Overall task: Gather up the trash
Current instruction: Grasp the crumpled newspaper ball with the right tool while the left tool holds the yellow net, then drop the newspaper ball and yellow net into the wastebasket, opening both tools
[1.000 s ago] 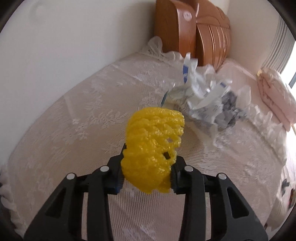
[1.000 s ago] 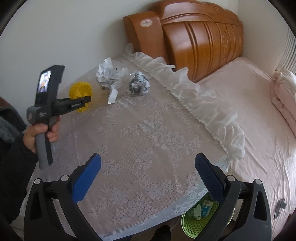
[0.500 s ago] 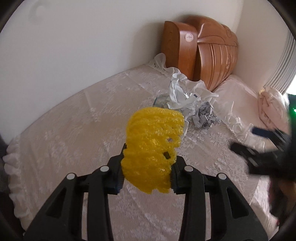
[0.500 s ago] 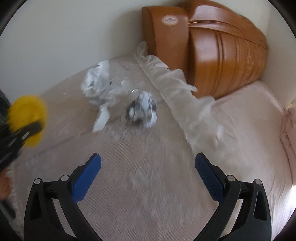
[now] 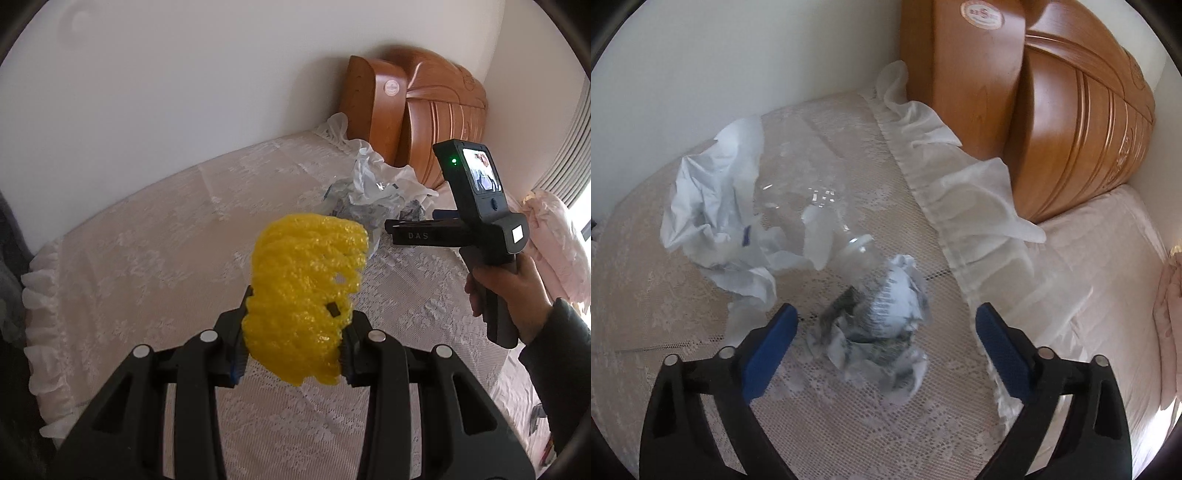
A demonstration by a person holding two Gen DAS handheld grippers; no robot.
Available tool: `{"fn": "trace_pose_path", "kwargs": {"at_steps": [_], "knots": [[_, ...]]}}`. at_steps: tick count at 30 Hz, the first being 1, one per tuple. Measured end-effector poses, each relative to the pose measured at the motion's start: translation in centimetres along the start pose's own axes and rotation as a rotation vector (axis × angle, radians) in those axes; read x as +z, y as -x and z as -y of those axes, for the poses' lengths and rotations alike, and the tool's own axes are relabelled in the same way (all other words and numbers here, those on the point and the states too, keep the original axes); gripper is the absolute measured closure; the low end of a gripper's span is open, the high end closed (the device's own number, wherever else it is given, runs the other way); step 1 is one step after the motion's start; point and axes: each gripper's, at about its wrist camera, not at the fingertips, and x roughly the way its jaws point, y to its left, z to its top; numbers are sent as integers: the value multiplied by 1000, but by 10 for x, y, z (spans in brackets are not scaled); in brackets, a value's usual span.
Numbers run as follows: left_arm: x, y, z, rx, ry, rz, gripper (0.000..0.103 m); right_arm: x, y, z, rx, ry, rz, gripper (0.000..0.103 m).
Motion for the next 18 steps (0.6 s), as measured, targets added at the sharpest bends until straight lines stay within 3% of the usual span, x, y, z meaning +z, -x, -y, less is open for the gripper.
{"fn": "trace_pose_path", "kwargs": {"at_steps": [4, 6, 12, 18], "knots": [[-4, 1, -1, 5, 1, -1, 66, 0, -8, -3, 11, 2, -35, 48], [-6, 4, -1, 6, -5, 1, 66, -1, -6, -3, 1, -2, -26, 56], [-6, 10, -1, -2, -16, 10, 66, -16, 29, 1, 38, -50, 30, 57], [-17, 28, 9, -31, -58, 19, 66, -65, 106, 3, 114, -137, 139, 57]]}}
